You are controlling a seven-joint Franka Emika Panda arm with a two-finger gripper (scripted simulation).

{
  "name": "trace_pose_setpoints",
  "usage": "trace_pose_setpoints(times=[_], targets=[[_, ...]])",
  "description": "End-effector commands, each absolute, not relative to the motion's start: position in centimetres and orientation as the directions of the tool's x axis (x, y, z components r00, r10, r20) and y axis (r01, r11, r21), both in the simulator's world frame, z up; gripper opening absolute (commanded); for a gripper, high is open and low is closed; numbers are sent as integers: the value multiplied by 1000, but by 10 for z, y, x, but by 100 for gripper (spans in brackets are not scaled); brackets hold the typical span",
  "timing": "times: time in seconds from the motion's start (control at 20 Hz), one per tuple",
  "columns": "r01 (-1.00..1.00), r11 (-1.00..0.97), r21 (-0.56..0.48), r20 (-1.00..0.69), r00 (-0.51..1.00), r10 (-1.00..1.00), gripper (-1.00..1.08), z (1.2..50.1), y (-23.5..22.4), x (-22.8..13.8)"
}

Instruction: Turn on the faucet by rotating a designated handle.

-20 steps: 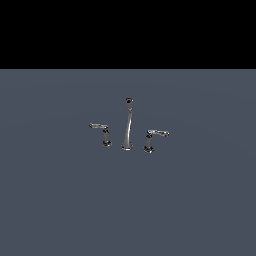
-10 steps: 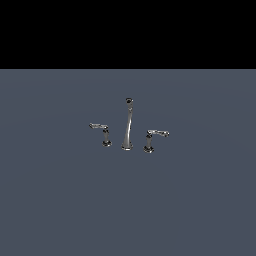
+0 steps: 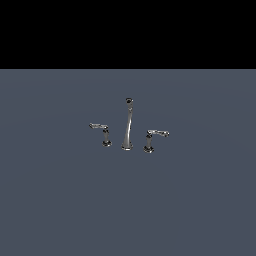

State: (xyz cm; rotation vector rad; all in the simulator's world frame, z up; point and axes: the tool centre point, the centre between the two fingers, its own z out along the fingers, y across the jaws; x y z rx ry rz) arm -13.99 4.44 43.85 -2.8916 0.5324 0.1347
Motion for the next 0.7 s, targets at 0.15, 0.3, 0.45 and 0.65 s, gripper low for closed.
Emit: trace_pose_setpoints(times=[0.15,0.3,0.45,0.65], targets=[[-511,-840,-182,-191,857,-479,-100,409,58,-102],[-589,-790,-170,-223,804,-551,-100,391,65,-82],[-662,-734,-152,-250,744,-620,-100,371,72,-63],[-752,-649,-117,-276,652,-706,-100,342,81,-40]])
